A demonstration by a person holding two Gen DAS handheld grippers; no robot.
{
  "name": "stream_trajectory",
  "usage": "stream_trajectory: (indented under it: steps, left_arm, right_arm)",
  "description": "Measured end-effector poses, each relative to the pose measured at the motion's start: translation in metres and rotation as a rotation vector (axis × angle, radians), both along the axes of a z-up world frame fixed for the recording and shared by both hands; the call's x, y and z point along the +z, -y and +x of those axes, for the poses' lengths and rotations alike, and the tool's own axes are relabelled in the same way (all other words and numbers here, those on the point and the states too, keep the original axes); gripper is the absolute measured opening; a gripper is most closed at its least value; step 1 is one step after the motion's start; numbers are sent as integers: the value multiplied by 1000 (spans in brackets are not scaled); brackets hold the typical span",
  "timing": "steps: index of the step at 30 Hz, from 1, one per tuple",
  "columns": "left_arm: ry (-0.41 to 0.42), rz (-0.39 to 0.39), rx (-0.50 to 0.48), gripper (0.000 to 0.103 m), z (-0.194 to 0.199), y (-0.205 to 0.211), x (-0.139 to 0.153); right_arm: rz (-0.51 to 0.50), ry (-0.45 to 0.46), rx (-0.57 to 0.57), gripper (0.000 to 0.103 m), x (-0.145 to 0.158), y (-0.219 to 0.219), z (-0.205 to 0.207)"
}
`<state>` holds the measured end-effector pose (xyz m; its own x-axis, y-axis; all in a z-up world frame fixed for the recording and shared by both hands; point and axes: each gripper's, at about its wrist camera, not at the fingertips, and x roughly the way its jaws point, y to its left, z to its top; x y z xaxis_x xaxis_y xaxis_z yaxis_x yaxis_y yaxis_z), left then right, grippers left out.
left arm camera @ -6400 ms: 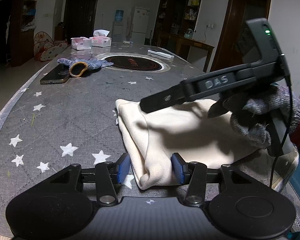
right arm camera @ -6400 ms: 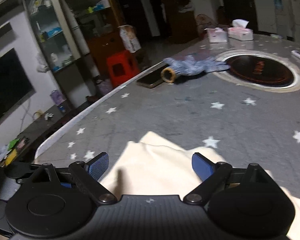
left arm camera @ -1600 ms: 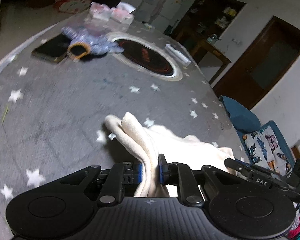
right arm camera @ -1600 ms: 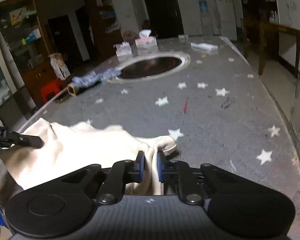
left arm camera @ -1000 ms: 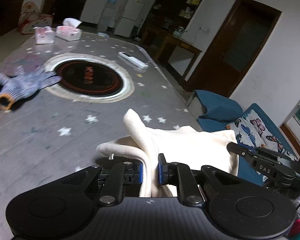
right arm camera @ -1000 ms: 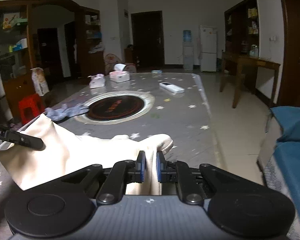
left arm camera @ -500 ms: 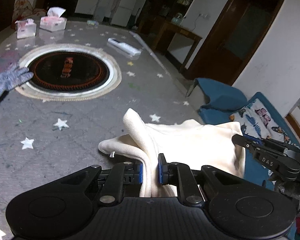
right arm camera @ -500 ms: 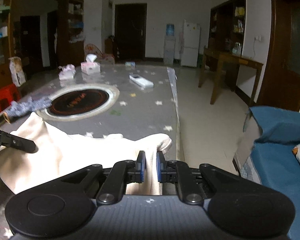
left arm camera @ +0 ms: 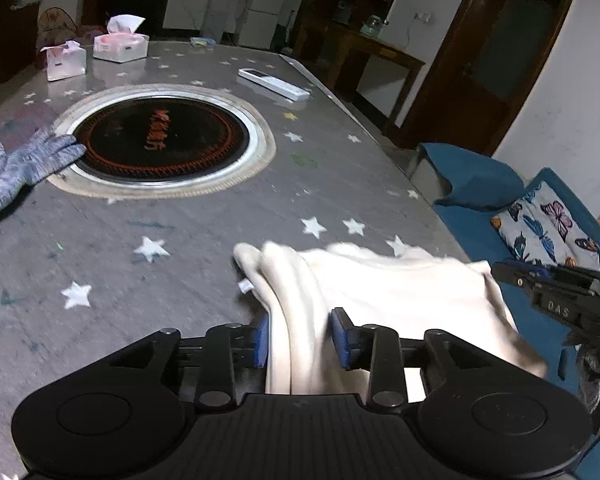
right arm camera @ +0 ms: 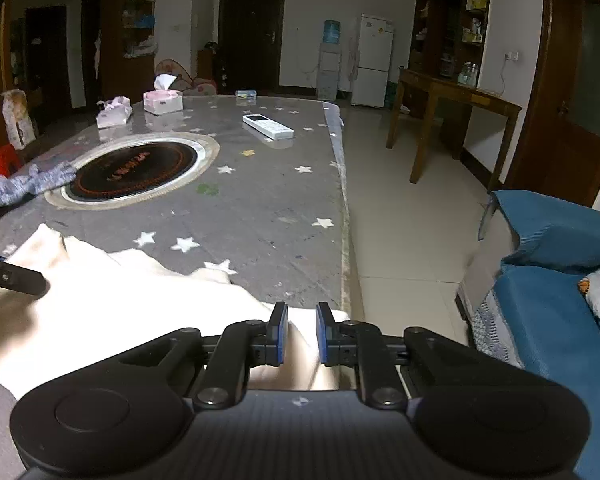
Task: Fold clothes
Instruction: 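Lay the bundle flat and open both grippers, pulling them back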
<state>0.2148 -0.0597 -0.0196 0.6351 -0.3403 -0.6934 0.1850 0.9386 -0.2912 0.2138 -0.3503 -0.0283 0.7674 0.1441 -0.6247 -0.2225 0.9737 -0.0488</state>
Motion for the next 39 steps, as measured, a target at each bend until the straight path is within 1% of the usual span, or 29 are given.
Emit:
stream_trajectory:
  steps: [1, 2, 3, 6, 9, 12, 14, 15, 17, 20, 25, 28, 29, 31, 32, 36, 39]
  left_arm:
    - [5, -4, 8, 40, 2, -2, 1]
    - [12, -5, 18, 40, 4, -4, 2]
    - [20, -5, 27, 40, 6, -6, 3]
    - [31, -1, 39, 40, 14, -9, 5]
    - [24, 29, 37, 40, 21, -8, -2]
    - [2, 53, 37, 40, 28, -8, -13]
    - [-12, 60, 40, 41, 31, -8, -20]
    - [-11, 58, 41, 41, 31, -9, -21]
    - [-11, 58, 41, 41, 30, -10, -19]
    - [10, 78, 29, 41, 23, -8, -12]
    - [43, 81, -6, 41, 3, -5, 1]
    - [59, 107, -40, 41, -12, 1, 5]
    - [64, 116, -51, 41, -18, 3, 5]
    - [67, 128, -64, 41, -26, 6, 4]
    - [67, 132, -72, 41, -30, 7, 2]
    - [53, 168, -92, 41, -38, 12, -9]
    - [48, 168, -77, 45, -39, 11, -13]
  right_arm:
    - [13, -4, 8, 17, 0, -1, 1]
    - [26, -10, 16, 22, 0, -3, 3]
    - [39, -16, 24, 24, 0, -4, 5]
    - [69, -39, 41, 25, -4, -10, 11]
    - [75, -61, 42, 26, -12, -15, 18]
    - [68, -79, 38, 31, -21, -20, 23]
    - [60, -75, 42, 34, -23, -21, 23]
    - [56, -75, 46, 37, -23, -22, 23]
    - [52, -75, 52, 39, -20, -23, 22]
    - [53, -62, 55, 42, -12, -21, 16]
    - [69, -47, 49, 42, 1, -12, -6]
    - [88, -44, 53, 35, 6, -8, -24]
    - [96, -46, 60, 30, 7, -7, -31]
    - [111, -48, 72, 28, 7, -5, -44]
    - [114, -47, 78, 24, 6, -5, -51]
    - [100, -65, 90, 24, -5, -8, -68]
    - [82, -69, 88, 24, -13, -10, -71]
